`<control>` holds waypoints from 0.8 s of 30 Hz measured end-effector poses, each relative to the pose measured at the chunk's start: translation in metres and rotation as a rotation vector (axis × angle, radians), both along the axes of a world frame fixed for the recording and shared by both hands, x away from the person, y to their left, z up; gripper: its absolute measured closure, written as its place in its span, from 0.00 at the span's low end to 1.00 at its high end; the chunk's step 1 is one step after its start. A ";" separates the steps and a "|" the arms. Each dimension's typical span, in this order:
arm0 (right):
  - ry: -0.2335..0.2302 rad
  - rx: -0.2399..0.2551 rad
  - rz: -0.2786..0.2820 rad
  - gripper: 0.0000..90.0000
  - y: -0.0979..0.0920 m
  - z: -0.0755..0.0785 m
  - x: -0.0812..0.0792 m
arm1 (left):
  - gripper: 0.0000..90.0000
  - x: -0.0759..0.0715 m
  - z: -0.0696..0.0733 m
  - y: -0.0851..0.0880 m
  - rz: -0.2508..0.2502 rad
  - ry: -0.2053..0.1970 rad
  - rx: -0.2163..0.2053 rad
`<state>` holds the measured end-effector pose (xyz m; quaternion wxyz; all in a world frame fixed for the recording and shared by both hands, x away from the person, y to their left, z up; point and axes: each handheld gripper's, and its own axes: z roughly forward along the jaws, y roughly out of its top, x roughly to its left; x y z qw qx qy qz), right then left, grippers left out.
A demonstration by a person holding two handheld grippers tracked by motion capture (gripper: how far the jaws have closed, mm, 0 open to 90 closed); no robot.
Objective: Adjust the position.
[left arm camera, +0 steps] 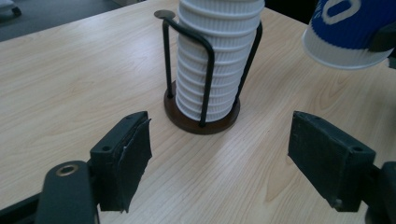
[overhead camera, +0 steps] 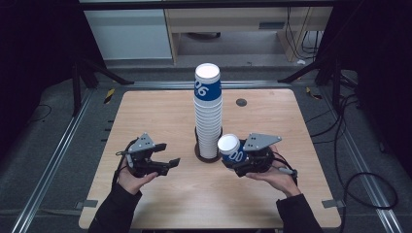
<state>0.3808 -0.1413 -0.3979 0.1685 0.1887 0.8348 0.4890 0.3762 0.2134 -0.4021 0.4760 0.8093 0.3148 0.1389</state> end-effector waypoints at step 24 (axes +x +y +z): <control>0.021 -0.097 0.106 0.25 0.032 -0.018 0.002 | 0.22 -0.002 0.009 -0.036 -0.138 0.008 -0.015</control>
